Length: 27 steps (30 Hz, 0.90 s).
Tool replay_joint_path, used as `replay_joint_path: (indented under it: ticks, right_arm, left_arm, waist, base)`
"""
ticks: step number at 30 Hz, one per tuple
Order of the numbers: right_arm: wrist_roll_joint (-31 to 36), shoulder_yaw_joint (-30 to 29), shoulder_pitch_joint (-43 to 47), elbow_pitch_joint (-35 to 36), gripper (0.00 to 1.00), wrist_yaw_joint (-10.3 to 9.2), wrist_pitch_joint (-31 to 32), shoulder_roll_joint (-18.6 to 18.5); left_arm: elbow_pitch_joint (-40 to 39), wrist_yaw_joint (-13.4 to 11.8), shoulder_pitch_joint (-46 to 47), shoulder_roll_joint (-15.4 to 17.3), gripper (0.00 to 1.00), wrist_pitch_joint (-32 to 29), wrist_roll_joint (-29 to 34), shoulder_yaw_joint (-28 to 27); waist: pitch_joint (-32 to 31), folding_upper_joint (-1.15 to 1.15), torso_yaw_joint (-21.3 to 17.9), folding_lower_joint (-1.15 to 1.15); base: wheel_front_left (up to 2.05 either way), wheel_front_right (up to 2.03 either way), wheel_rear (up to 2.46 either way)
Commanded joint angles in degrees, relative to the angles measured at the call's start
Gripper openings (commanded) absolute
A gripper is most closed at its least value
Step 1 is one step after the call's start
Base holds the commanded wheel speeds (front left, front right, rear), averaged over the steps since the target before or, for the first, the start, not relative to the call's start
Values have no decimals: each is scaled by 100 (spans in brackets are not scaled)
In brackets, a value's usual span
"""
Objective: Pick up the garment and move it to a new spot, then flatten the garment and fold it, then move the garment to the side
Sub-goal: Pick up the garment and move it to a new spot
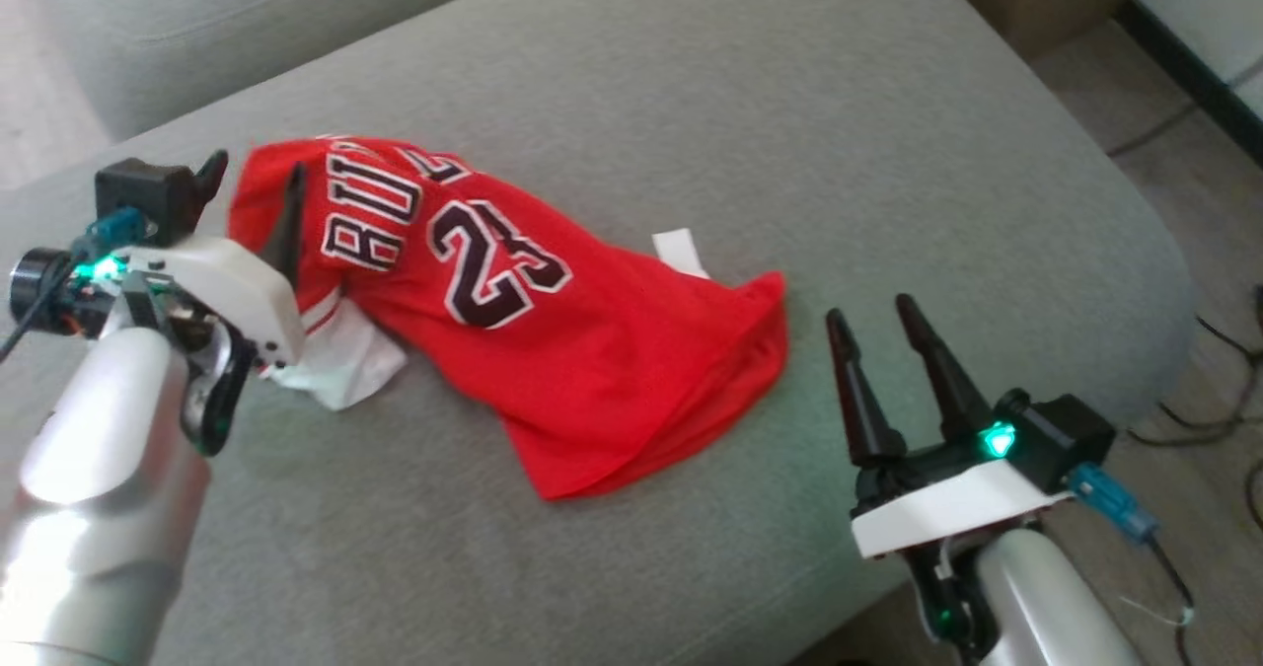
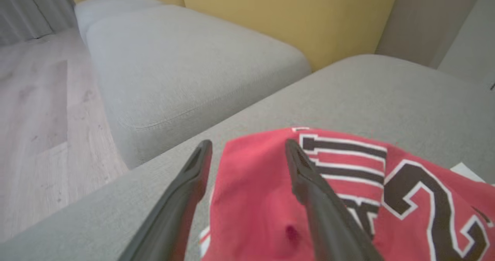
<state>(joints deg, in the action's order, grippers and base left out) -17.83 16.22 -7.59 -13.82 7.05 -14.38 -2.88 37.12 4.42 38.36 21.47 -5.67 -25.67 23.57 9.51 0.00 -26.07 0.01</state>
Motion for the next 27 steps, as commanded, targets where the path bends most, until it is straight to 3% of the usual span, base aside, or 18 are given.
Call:
replay_joint_path:
  ticks: [1,9,18,22,27]
  right_arm:
    - [92,19,-126,171,100,44,-62,1]
    - [568,-505,-48,247,100,44,-62,1]
    - [1392,-1125,242,320,100,44,-62,1]
    - [1564,-1266,401,304,100,44,-62,1]
    - [1668,-1347,494,251,100,44,-62,0]
  left_arm:
    - [-171,-84,219,133,100,209,-34,-293]
    - [-853,-306,-516,-73,100,1082,-157,-422]
    - [-2166,-961,-2238,-345,100,1802,-199,-511]
    - [-2398,-1227,-2989,-465,100,1977,-157,-579]
    - [-2406,-1324,-3646,-621,100,2053,-271,-848]
  waist:
    - [-125,0,273,-1]
    - [-391,0,1038,-1]
    - [-641,0,1902,-1]
    - [-735,0,2163,-1]
    - [-813,0,2341,-1]
  base:
    - [0,0,0]
    - [0,0,0]
    - [0,0,0]
    - [0,0,0]
    - [0,0,0]
